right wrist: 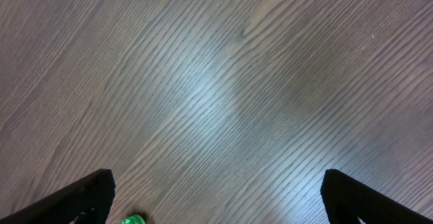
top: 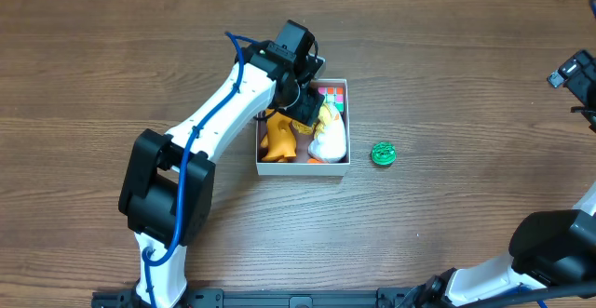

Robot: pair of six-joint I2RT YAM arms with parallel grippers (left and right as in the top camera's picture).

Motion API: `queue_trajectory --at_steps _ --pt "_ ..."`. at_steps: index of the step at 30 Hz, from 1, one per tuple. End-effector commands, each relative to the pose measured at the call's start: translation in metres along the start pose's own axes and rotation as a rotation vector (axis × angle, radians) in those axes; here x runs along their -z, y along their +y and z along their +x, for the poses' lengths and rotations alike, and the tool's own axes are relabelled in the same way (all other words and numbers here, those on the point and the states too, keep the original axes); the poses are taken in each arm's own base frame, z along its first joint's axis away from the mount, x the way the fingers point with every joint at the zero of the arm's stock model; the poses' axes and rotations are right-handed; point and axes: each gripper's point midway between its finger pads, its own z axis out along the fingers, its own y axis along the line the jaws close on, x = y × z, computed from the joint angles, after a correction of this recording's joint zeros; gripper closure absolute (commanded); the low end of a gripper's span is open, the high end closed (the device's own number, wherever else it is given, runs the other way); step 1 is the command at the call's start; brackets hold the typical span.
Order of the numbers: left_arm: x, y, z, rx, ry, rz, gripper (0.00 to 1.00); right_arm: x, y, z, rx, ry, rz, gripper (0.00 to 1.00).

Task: Pack container
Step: 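Lower the gold toy into the box beside the Rubik's cube, then open the left gripper and withdraw it up and to the left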

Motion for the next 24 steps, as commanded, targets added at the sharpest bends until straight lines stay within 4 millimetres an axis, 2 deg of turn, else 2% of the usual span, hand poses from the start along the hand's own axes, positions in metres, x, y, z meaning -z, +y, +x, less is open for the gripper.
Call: queue_trajectory --at_steps 1,7,12,17,24 --pt "0.029 0.002 -0.041 0.003 -0.116 0.017 0.28 0.002 -0.001 -0.001 -0.005 -0.010 0.003 0.00" --pt "0.067 0.005 -0.073 -0.009 -0.215 0.012 0.28 0.002 -0.001 -0.001 -0.005 -0.010 0.003 0.00" --pt "0.090 -0.010 -0.083 -0.055 -0.245 0.036 0.27 0.002 -0.001 -0.001 -0.005 -0.010 0.003 0.00" --pt "0.091 -0.063 -0.079 -0.157 -0.235 0.156 0.23 0.002 -0.001 -0.001 -0.005 -0.010 0.003 0.00" --pt "0.079 -0.139 -0.057 -0.375 -0.205 0.209 0.17 0.002 -0.001 -0.001 -0.005 -0.010 0.003 0.00"
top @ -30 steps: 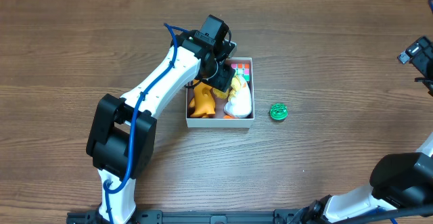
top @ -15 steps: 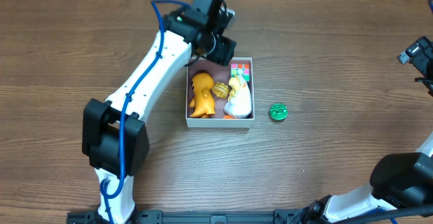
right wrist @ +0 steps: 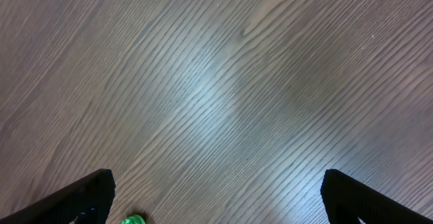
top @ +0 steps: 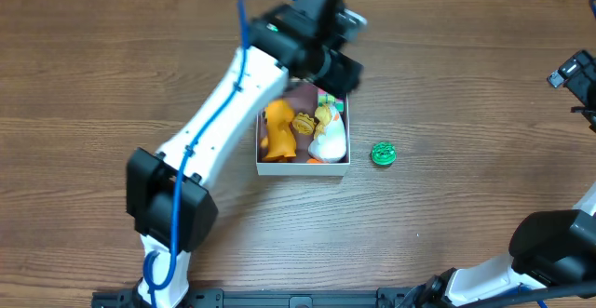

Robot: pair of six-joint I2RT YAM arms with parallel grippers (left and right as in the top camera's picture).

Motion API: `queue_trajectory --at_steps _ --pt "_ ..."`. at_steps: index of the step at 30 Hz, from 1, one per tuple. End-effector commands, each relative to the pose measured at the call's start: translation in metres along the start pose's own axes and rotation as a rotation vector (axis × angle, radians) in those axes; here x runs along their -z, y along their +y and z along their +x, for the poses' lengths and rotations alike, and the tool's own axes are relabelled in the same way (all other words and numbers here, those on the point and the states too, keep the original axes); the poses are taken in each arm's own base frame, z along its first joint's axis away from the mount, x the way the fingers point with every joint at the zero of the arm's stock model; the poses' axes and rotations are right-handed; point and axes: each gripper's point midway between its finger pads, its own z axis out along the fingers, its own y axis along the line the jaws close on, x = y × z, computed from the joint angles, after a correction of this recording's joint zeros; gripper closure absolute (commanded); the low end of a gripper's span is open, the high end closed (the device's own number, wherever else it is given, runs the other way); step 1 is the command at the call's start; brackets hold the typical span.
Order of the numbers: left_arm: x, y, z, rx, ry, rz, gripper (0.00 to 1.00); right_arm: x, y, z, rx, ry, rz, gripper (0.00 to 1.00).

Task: Pack container
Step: 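Open the left gripper and withdraw it up and to the left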

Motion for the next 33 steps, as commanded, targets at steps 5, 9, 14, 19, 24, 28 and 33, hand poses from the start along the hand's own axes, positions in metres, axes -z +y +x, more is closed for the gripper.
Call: queue_trajectory --at_steps 5,9,14,19,24,28,33 --pt "-0.019 -0.060 0.010 -0.237 0.039 -0.010 0.15 0.002 -0.001 -0.001 -0.005 -0.011 0.003 0.00" --pt "-0.024 -0.058 0.019 -0.235 0.078 -0.029 0.00 0.002 -0.001 -0.001 -0.005 -0.011 0.003 0.00" --pt "-0.017 -0.019 0.022 -0.115 0.098 -0.165 0.00 0.002 -0.001 -0.001 -0.005 -0.011 0.003 0.00" --pt "-0.004 0.018 0.019 0.001 0.085 -0.214 0.00 0.002 -0.001 -0.001 -0.005 -0.011 0.003 0.00" --pt "0.029 0.080 0.021 0.225 0.048 -0.333 0.00 0.002 -0.001 -0.001 -0.005 -0.011 0.003 0.00" --pt "0.064 0.134 0.035 0.370 0.041 -0.453 0.00 0.002 -0.001 -0.001 -0.005 -0.011 0.003 0.00" --pt "0.105 0.200 0.076 0.580 0.090 -0.551 0.00 0.002 0.000 -0.005 -0.005 -0.025 -0.003 0.00"
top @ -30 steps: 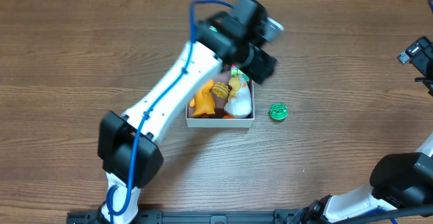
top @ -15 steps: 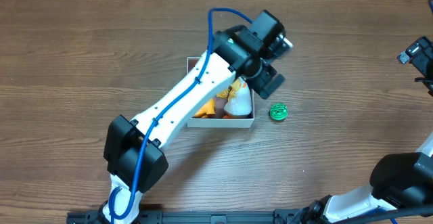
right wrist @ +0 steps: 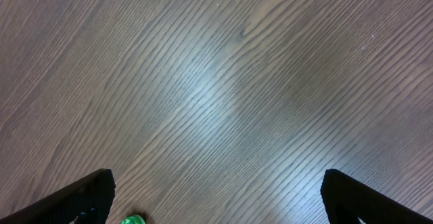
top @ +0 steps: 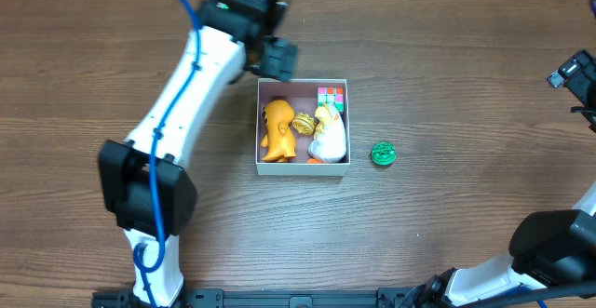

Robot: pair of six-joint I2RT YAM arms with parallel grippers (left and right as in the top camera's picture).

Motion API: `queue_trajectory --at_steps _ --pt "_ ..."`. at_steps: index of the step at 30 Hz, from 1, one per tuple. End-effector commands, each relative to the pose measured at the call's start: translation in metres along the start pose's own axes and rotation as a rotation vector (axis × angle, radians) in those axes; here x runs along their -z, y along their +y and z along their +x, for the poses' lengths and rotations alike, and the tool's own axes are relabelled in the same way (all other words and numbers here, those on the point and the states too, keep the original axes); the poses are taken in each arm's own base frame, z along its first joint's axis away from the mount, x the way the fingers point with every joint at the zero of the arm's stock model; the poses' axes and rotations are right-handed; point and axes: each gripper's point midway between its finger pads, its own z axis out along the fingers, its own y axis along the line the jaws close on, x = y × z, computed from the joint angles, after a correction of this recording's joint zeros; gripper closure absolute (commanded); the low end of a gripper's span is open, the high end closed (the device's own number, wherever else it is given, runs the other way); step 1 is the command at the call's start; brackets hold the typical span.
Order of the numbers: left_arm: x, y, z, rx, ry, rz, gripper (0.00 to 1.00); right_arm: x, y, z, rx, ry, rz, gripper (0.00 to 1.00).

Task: Pack container
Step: 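Open the left gripper and withdraw it up and to the left, then move the right gripper toward the green round toy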

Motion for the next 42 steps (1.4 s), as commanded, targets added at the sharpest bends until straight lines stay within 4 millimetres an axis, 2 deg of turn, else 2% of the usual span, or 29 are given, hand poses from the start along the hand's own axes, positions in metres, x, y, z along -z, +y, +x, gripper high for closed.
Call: queue_trajectory --at_steps 1,4,6,11,15,18,21,24,27,29,32,38,42 --pt "0.026 0.065 0.001 0.203 -0.010 -0.081 0.00 0.003 0.003 -0.014 -0.004 -0.062 -0.014 0.00" --pt "0.027 0.094 0.011 0.264 0.027 -0.107 0.00 0.005 0.013 -0.037 -0.002 -0.153 -0.062 0.00" --pt "0.028 0.113 0.016 0.308 0.045 -0.117 0.00 0.009 0.031 -0.043 0.009 -0.173 -0.160 0.00" --pt "0.029 0.129 0.019 0.348 0.054 -0.119 0.00 0.010 0.043 -0.041 0.016 -0.161 -0.226 0.00" --pt "0.029 0.132 0.018 0.353 0.045 -0.121 0.00 0.013 0.070 -0.023 0.048 -0.075 -0.374 0.00" --pt "0.028 0.133 0.012 0.354 0.022 -0.119 0.00 0.003 0.082 0.000 0.133 -0.003 -0.389 0.00" --pt "0.028 0.133 0.004 0.354 -0.011 -0.115 0.00 -0.029 0.085 0.039 0.212 0.123 -0.323 0.00" --pt "0.028 0.133 -0.001 0.354 -0.030 -0.112 0.00 -0.069 0.086 0.088 0.261 0.266 -0.253 0.00" --pt "0.028 0.133 0.000 0.353 -0.028 -0.113 0.00 -0.096 0.089 0.128 0.297 0.367 -0.229 0.00" --pt "0.028 0.133 0.002 0.353 -0.020 -0.113 0.00 -0.109 0.090 0.154 0.331 0.422 -0.213 0.00" --pt "0.028 0.133 0.002 0.353 -0.018 -0.114 0.00 -0.115 0.094 0.179 0.363 0.479 -0.194 0.00" --pt "0.028 0.133 0.001 0.366 -0.025 -0.110 0.00 -0.113 0.094 0.198 0.245 0.496 -0.044 0.00" --pt "0.028 0.132 0.002 0.378 -0.021 -0.110 0.00 -0.119 0.098 0.192 0.298 0.395 0.040 0.00"
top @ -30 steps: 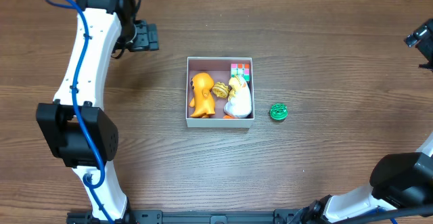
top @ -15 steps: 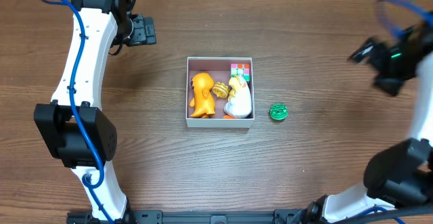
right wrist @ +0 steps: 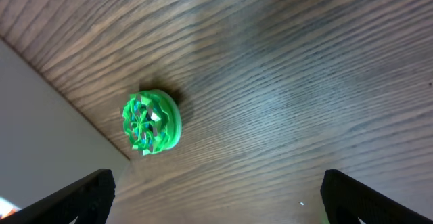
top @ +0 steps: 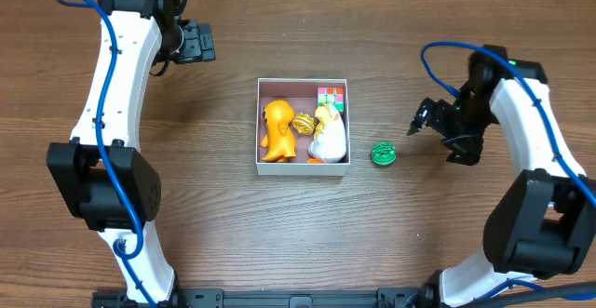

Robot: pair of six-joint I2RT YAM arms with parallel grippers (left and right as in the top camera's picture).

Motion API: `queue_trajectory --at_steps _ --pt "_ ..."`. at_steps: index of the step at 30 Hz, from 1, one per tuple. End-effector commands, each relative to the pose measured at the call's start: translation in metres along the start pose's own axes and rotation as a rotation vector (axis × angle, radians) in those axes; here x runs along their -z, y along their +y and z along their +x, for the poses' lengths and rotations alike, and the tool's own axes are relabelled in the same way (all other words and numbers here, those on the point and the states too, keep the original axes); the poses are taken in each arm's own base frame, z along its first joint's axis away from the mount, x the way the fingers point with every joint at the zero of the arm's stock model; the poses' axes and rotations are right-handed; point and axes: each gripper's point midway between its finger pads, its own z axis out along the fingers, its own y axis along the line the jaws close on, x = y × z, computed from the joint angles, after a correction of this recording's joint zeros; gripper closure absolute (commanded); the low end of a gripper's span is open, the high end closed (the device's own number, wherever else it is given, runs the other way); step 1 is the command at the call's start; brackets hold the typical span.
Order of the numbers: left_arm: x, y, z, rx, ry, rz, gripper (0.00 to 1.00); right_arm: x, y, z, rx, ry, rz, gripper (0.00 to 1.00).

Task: Pack container
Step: 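Move the right gripper toward the green round toy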

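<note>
The white box (top: 303, 166) stands mid-table and holds an orange toy (top: 277, 128), a gold piece (top: 304, 122), a white and yellow duck (top: 328, 137) and a colour cube (top: 331, 97). A green ridged disc (top: 383, 154) lies on the wood just right of the box; in the right wrist view the disc (right wrist: 151, 122) sits by the box wall (right wrist: 40, 129). My right gripper (top: 438, 137) hovers right of the disc, open and empty (right wrist: 216, 204). My left gripper (top: 194, 46) is far back left, away from the box, its jaws unclear.
Bare wooden table (top: 279, 234) surrounds the box. The left arm (top: 116, 103) runs down the left side, and the right arm (top: 540, 140) down the right side. Nothing else lies on the wood.
My left gripper has moved from the box's back left corner to the far back left. My right arm, then at the right edge, is now just right of the green disc.
At first my left gripper was down inside the box among the toys. Then it was above the box's back edge, and a gold piece showed in the box. It then stood beside the box, now far off. The right arm stayed still until this moment.
</note>
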Motion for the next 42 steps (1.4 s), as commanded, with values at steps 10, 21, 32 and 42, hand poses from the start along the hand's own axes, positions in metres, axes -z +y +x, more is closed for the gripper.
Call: queue_trajectory --at_steps 10,21,32,42 --pt "0.021 -0.001 -0.002 0.030 -0.037 0.020 0.00 0.000 0.024 -0.027 0.047 -0.191 0.071 0.00" --pt "0.021 -0.001 -0.001 0.030 -0.033 0.018 0.00 -0.009 0.025 0.009 0.061 -0.063 0.097 0.00" --pt "0.007 0.000 0.004 0.027 0.009 0.006 0.00 -0.019 0.039 0.023 -0.164 -0.081 0.129 0.00" --pt "0.007 0.000 0.005 0.027 0.015 0.005 0.00 -0.057 0.040 0.038 -0.371 -0.021 0.068 0.00"
